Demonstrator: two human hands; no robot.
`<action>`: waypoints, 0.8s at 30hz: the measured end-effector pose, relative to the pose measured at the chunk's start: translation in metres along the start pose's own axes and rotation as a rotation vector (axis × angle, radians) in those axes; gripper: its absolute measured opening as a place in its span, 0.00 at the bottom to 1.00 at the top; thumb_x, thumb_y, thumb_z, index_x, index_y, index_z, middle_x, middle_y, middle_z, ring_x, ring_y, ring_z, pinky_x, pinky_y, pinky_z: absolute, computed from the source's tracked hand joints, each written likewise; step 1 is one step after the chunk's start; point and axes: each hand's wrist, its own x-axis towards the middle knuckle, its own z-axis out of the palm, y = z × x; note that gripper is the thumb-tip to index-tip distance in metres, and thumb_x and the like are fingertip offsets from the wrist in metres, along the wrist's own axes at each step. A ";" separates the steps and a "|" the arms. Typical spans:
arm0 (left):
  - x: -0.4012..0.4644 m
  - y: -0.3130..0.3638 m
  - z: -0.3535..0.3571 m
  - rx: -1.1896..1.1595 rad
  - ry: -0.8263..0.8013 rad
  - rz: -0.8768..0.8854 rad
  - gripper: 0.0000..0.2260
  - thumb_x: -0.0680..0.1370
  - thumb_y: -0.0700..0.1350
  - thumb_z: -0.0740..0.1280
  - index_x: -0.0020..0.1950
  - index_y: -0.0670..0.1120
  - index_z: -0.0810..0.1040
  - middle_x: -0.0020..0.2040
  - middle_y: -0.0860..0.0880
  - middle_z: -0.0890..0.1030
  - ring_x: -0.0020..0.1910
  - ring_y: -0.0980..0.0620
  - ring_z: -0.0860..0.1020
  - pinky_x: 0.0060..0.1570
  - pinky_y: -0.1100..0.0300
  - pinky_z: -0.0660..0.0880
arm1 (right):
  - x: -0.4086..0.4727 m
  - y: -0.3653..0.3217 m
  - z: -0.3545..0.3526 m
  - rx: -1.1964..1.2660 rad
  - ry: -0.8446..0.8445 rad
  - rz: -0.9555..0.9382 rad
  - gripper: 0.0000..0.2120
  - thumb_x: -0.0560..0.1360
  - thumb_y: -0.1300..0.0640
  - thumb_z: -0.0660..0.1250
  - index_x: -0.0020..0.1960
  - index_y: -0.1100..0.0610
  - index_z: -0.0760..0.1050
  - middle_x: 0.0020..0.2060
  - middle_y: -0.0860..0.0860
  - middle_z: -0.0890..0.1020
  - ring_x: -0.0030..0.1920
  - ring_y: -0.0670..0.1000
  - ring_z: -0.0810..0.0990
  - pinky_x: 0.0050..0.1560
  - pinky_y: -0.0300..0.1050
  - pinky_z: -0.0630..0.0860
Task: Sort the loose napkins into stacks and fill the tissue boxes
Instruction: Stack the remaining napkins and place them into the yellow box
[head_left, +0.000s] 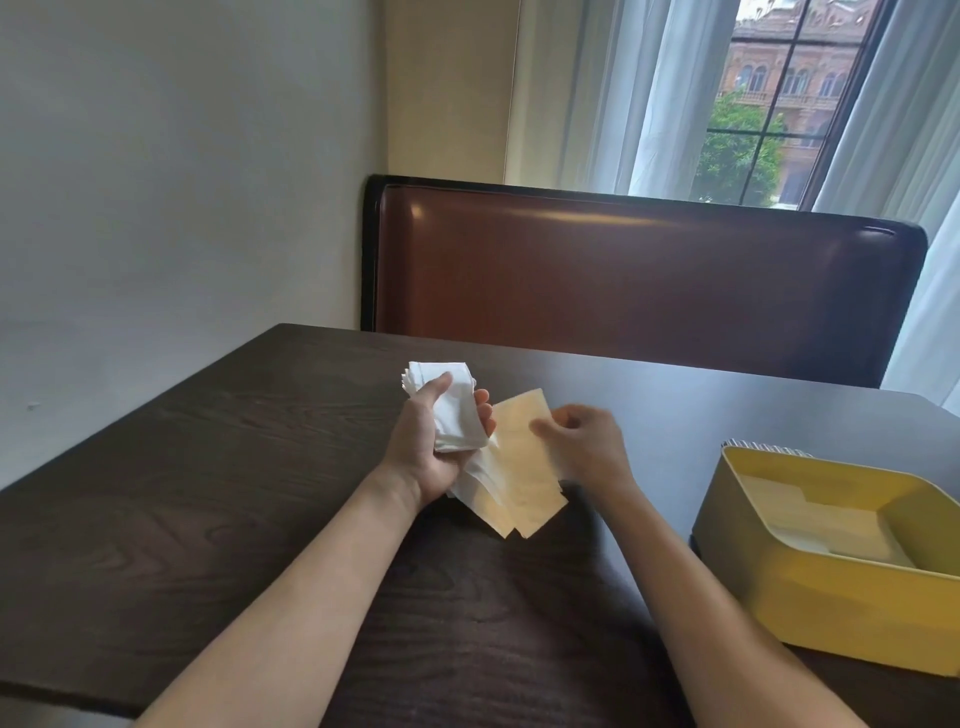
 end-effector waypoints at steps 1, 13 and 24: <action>0.000 0.000 0.000 0.011 -0.007 0.009 0.16 0.80 0.51 0.66 0.60 0.40 0.77 0.44 0.44 0.82 0.40 0.49 0.81 0.46 0.55 0.81 | -0.001 -0.003 -0.003 0.113 0.050 -0.005 0.06 0.75 0.56 0.72 0.40 0.56 0.80 0.39 0.50 0.81 0.42 0.48 0.80 0.37 0.39 0.76; -0.008 -0.019 0.007 0.345 -0.309 0.038 0.32 0.80 0.67 0.46 0.61 0.48 0.81 0.58 0.44 0.84 0.59 0.47 0.82 0.63 0.49 0.77 | -0.017 -0.028 -0.002 0.545 -0.059 -0.055 0.05 0.77 0.59 0.70 0.43 0.56 0.83 0.36 0.47 0.83 0.37 0.45 0.81 0.43 0.44 0.79; -0.006 -0.022 0.011 0.307 -0.205 -0.007 0.19 0.86 0.50 0.54 0.60 0.39 0.78 0.53 0.41 0.85 0.52 0.46 0.83 0.60 0.50 0.77 | -0.017 -0.027 0.001 0.466 -0.027 -0.063 0.06 0.77 0.59 0.69 0.44 0.59 0.84 0.36 0.50 0.85 0.34 0.45 0.81 0.34 0.39 0.80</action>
